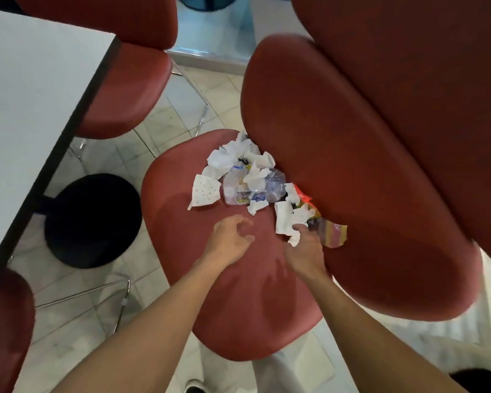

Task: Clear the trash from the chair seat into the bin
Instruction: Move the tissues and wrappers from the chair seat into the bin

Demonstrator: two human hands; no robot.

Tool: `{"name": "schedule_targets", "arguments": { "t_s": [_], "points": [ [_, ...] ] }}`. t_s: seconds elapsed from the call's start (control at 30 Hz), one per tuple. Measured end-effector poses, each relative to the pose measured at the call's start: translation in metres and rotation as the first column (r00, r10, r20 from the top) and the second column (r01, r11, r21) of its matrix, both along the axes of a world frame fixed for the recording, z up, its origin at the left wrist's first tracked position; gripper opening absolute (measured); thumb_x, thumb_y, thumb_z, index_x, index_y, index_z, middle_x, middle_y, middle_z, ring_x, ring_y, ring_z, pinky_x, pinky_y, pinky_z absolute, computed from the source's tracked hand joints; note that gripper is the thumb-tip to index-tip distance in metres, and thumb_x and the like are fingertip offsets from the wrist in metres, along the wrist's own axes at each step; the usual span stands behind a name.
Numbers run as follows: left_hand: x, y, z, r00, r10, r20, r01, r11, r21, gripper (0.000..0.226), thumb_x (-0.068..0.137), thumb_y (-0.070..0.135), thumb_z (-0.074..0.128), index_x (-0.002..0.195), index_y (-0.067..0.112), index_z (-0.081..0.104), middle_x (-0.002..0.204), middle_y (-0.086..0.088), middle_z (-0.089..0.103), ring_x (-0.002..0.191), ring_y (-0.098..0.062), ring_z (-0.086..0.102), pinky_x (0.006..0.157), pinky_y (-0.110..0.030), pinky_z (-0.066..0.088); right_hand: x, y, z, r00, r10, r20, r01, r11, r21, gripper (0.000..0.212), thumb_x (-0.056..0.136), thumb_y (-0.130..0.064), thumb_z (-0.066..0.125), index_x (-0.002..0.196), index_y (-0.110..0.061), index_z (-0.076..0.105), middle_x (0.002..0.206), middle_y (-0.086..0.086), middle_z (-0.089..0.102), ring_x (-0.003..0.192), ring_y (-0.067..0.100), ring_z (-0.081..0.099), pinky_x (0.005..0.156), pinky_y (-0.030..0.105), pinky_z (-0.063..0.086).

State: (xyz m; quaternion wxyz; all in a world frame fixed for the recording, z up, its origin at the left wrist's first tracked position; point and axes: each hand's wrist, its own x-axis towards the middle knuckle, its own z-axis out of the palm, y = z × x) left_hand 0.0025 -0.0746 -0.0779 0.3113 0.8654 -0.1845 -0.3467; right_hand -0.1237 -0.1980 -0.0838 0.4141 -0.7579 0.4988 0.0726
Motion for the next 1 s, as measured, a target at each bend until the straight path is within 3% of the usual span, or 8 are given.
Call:
{"name": "schedule_targets", "arguments": {
  "t_s": [0.13, 0.27, 0.4, 0.53, 0.63, 0.73, 0.87, 1.0],
  "points": [
    [0.007, -0.054, -0.022, 0.991, -0.13, 0.026, 0.13, 0.991, 0.026, 0.024, 0.081, 0.02, 0.069, 0.105, 0.025, 0.069, 0.107, 0.006, 0.068, 0.098, -0.013, 0.062, 0.091, -0.027, 0.048, -0.003, -0.023, -0.034, 0.998, -0.04, 0.05, 0.039, 0.999, 0.033, 0.051, 0.081, -0.006, 0.064, 0.131, -0.01, 0.056, 0.134, 0.018, 0.048, 0.124, 0.029, 0.047, 0.099, 0.026, 0.036],
    [0.012, -0.1, -0.055, 0.975, -0.222, 0.01, 0.222, 0.975, -0.017, 0.028, 0.077, 0.006, 0.064, 0.1, 0.018, 0.072, 0.102, 0.0, 0.07, 0.097, -0.017, 0.064, 0.086, -0.032, 0.05, 0.003, -0.039, -0.069, 0.995, -0.028, 0.097, 0.021, 0.997, 0.075, 0.052, 0.08, -0.002, 0.063, 0.131, -0.015, 0.057, 0.142, 0.017, 0.039, 0.136, 0.026, 0.035, 0.108, 0.02, 0.026],
    [0.016, -0.136, -0.09, 0.952, -0.304, 0.043, 0.304, 0.953, 0.005, 0.032, 0.077, 0.002, 0.059, 0.1, 0.019, 0.073, 0.112, -0.009, 0.06, 0.105, -0.022, 0.056, 0.086, -0.032, 0.048, 0.01, -0.052, -0.099, 0.999, -0.015, 0.043, 0.009, 0.992, 0.125, 0.058, 0.082, -0.01, 0.064, 0.134, -0.032, 0.053, 0.143, 0.015, 0.041, 0.135, 0.025, 0.038, 0.108, 0.025, 0.031],
    [0.021, -0.162, -0.107, 0.927, -0.373, 0.044, 0.372, 0.928, 0.012, 0.027, 0.072, 0.004, 0.051, 0.086, 0.01, 0.073, 0.097, -0.014, 0.066, 0.102, -0.034, 0.055, 0.084, -0.039, 0.05, 0.011, -0.06, -0.112, 0.992, 0.096, -0.083, -0.096, 0.995, 0.004, 0.062, 0.083, -0.022, 0.064, 0.141, -0.033, 0.044, 0.149, 0.01, 0.036, 0.141, 0.028, 0.023, 0.115, 0.03, 0.016],
    [0.027, -0.172, -0.108, 0.925, -0.379, 0.018, 0.379, 0.925, 0.025, 0.029, 0.073, -0.003, 0.056, 0.094, 0.008, 0.074, 0.103, -0.012, 0.067, 0.107, -0.03, 0.054, 0.089, -0.033, 0.047, 0.013, -0.062, -0.115, 0.983, 0.122, -0.14, -0.122, 0.993, 0.007, 0.062, 0.082, -0.031, 0.063, 0.141, -0.03, 0.044, 0.15, 0.005, 0.036, 0.141, 0.027, 0.02, 0.115, 0.03, 0.006],
    [0.028, -0.175, -0.105, 0.925, -0.381, 0.007, 0.379, 0.922, 0.081, 0.036, 0.075, -0.002, 0.056, 0.103, 0.013, 0.073, 0.111, -0.008, 0.068, 0.107, -0.024, 0.059, 0.089, -0.028, 0.047, 0.014, -0.062, -0.113, 0.993, 0.067, -0.098, -0.059, 0.995, 0.08, 0.062, 0.075, -0.034, 0.055, 0.136, -0.028, 0.05, 0.146, 0.005, 0.042, 0.14, 0.025, 0.027, 0.118, 0.04, 0.019],
    [0.023, -0.17, -0.099, 0.945, -0.325, 0.034, 0.32, 0.941, 0.109, 0.036, 0.075, 0.006, 0.06, 0.108, 0.015, 0.071, 0.109, -0.008, 0.07, 0.101, -0.027, 0.065, 0.086, -0.033, 0.051, 0.012, -0.059, -0.098, 0.999, -0.024, -0.029, 0.026, 0.996, 0.081, 0.056, 0.079, -0.016, 0.063, 0.133, -0.021, 0.054, 0.143, 0.008, 0.045, 0.137, 0.025, 0.033, 0.115, 0.036, 0.027],
    [0.017, -0.156, -0.083, 0.975, -0.216, 0.054, 0.211, 0.974, 0.08, 0.03, 0.078, 0.009, 0.062, 0.105, 0.019, 0.072, 0.11, -0.006, 0.07, 0.099, -0.023, 0.065, 0.088, -0.034, 0.052, 0.006, -0.054, -0.08, 0.996, -0.088, 0.025, 0.085, 0.99, 0.116, 0.052, 0.082, -0.01, 0.062, 0.133, -0.016, 0.055, 0.14, 0.006, 0.045, 0.135, 0.021, 0.038, 0.112, 0.029, 0.03]
  ]
}}
